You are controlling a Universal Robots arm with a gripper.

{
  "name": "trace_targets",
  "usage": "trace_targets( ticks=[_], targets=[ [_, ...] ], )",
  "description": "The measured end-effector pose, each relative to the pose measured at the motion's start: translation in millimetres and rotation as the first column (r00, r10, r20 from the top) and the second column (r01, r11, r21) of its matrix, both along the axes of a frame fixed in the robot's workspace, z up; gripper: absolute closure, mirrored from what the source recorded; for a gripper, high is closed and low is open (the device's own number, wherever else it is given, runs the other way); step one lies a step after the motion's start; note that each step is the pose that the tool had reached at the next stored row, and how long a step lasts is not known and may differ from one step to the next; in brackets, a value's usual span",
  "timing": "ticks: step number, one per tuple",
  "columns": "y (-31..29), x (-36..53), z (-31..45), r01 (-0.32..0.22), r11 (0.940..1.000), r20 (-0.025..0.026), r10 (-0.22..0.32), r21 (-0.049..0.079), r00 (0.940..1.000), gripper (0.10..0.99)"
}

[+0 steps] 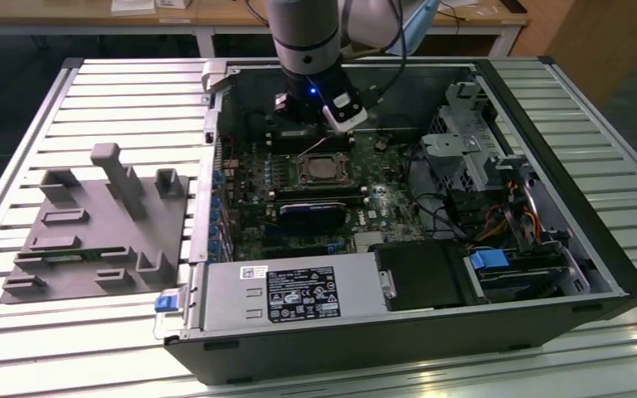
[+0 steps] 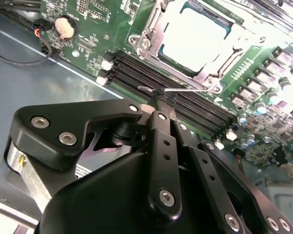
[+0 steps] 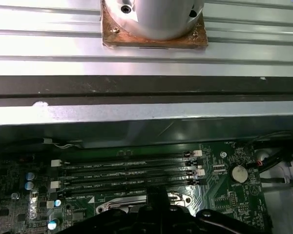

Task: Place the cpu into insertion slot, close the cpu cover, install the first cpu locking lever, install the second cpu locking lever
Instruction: 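Install the first cpu locking lever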

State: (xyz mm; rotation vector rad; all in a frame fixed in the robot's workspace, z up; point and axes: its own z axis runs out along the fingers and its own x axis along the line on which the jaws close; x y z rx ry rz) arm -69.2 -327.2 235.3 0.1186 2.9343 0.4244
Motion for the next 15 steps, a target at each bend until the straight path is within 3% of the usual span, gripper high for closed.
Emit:
trace_targets(
  ticks=[2,7,13,15],
  targets=[
    [-0.2,-0.2,-2.0,0.0,1.0,0.0077,0.0,0.001,1.0,0.98],
    [-0.3,-3.1,-7.8,0.0,1.0,0.0185,0.0,0.003,0.9998,0.98],
    [-0.2,-9.6,-12.6,0.0,1.0,0.0478,0.0,0.007,0.9989,0.98],
    [-0.2,-9.9,-14.3,0.0,1.0,0.0535,0.0,0.007,0.9986,0.98]
  ],
)
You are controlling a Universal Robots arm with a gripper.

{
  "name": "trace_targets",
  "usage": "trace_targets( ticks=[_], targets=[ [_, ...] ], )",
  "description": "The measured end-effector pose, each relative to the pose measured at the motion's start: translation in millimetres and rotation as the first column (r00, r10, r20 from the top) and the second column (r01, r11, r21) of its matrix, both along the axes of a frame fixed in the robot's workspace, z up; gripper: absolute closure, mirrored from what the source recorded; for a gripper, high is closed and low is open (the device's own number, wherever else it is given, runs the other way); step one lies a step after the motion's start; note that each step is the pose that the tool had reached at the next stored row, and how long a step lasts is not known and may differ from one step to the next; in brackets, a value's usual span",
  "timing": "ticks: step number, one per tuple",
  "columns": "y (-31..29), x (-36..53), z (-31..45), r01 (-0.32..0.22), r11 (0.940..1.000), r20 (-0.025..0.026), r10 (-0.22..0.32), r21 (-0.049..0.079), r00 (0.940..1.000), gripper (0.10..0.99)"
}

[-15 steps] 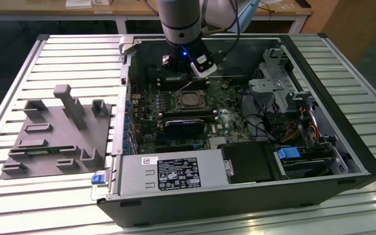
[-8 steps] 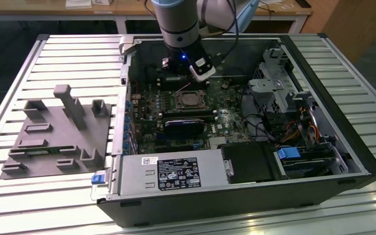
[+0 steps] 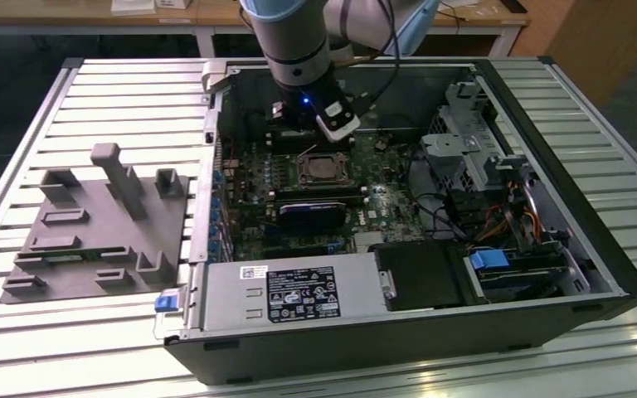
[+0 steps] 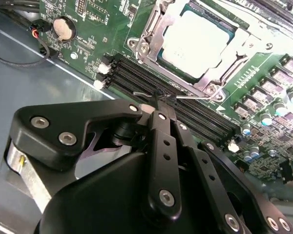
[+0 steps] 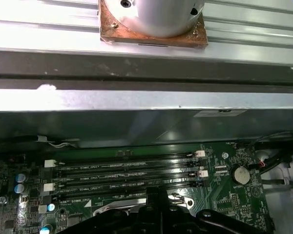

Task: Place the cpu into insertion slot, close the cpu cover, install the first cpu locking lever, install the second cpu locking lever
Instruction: 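Install the first cpu locking lever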

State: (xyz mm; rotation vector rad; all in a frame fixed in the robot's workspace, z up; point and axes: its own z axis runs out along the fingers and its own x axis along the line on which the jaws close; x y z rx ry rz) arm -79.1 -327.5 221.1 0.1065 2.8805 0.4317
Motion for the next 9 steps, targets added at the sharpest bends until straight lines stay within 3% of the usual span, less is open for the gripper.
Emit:
trace_targets(
  ticks=[9],
  targets=[
    [4.8,-0.1,-3.4,0.032,0.9995,0.0004,-0.032,0.0,0.9995,0.98]
  ],
)
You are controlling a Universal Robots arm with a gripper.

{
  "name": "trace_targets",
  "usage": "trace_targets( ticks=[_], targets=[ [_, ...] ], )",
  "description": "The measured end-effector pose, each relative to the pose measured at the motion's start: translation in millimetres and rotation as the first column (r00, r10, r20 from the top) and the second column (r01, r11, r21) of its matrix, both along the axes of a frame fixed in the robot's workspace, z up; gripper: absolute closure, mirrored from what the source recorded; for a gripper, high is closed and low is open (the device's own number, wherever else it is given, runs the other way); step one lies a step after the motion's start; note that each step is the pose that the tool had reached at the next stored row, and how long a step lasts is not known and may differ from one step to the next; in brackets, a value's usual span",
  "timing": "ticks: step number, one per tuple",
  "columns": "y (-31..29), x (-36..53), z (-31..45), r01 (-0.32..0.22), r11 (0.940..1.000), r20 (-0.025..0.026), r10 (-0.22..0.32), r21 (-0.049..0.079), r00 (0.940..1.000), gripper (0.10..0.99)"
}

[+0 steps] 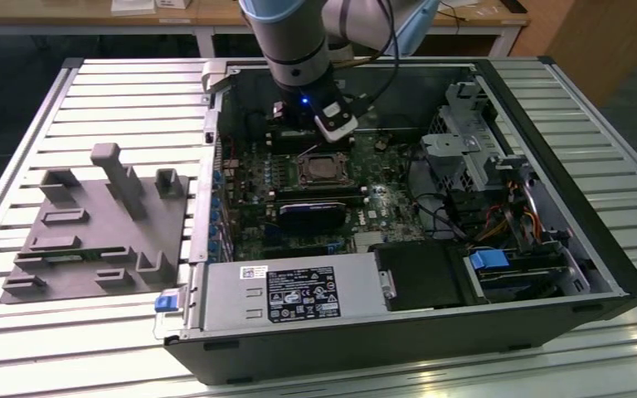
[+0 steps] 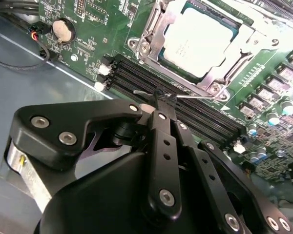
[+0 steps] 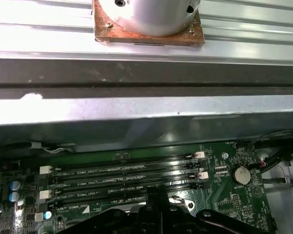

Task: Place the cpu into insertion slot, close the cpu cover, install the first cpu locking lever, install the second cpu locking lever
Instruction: 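Install the first cpu locking lever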

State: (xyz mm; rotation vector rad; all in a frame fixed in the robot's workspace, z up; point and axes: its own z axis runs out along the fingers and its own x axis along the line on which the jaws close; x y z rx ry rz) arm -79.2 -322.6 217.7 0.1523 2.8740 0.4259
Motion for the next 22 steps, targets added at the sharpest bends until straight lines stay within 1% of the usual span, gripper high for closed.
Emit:
trace_targets(
  ticks=[5,8,13,16,20,22],
  targets=[
    [1.9,0.0,-1.4,0.039,0.9992,0.0,-0.039,0.0,0.9992,0.98],
    [1.9,0.0,-3.0,0.075,0.9972,0.0,-0.075,0.0,0.9972,0.98],
    [2.0,0.0,-5.3,0.133,0.9911,0.0001,-0.133,0.0,0.9911,0.98],
    [2.7,0.0,-6.4,0.163,0.9867,0.0011,-0.163,0.0,0.9867,0.98],
    [3.8,0.0,-7.3,0.195,0.9808,0.0024,-0.195,0.0,0.9808,0.98],
    [4.5,0.0,-7.5,0.204,0.9789,0.0028,-0.204,0.0,0.9789,0.98]
  ],
)
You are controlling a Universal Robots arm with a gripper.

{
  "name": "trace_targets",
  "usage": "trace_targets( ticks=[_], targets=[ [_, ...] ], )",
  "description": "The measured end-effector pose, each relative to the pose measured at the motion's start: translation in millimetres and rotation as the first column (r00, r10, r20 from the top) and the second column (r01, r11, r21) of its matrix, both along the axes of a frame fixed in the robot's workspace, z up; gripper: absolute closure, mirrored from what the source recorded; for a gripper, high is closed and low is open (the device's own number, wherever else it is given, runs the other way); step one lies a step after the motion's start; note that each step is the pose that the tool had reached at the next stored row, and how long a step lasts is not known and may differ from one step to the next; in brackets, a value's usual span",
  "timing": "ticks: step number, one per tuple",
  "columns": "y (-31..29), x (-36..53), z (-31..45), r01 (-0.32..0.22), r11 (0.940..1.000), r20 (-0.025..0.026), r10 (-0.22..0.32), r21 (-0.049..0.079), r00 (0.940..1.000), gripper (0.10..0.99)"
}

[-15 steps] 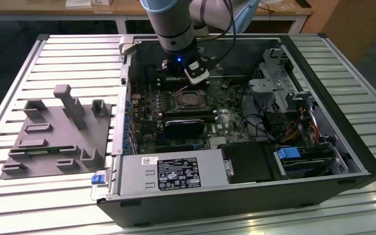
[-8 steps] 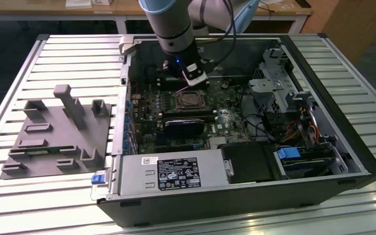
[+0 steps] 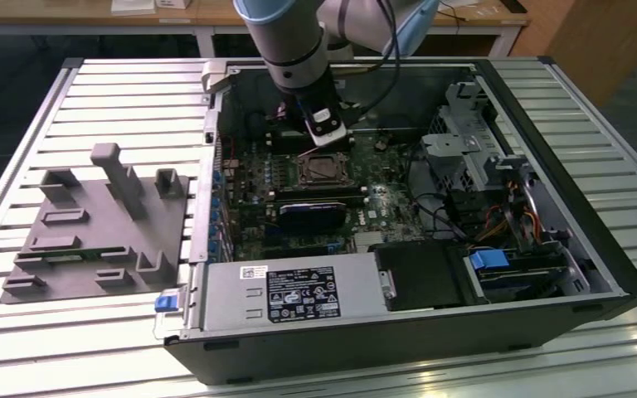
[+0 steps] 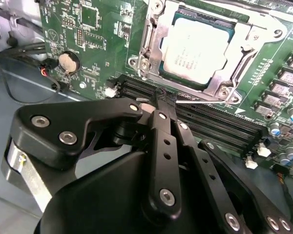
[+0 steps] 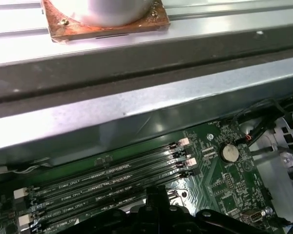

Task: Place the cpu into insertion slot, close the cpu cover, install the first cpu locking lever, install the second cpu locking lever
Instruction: 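Install the first cpu locking lever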

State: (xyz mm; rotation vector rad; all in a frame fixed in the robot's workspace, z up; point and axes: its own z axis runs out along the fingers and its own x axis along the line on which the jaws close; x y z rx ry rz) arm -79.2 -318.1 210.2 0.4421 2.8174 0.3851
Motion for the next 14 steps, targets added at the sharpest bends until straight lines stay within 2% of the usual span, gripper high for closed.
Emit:
trace_targets(
  ticks=[6,14],
  targets=[
    [0.2,-0.2,0.0,0.001,1.0,-0.0001,-0.001,-0.001,1.0,0.98],
    [4.1,-1.0,-0.1,-0.002,1.0,0.0001,0.002,-0.006,1.0,0.98]
  ],
)
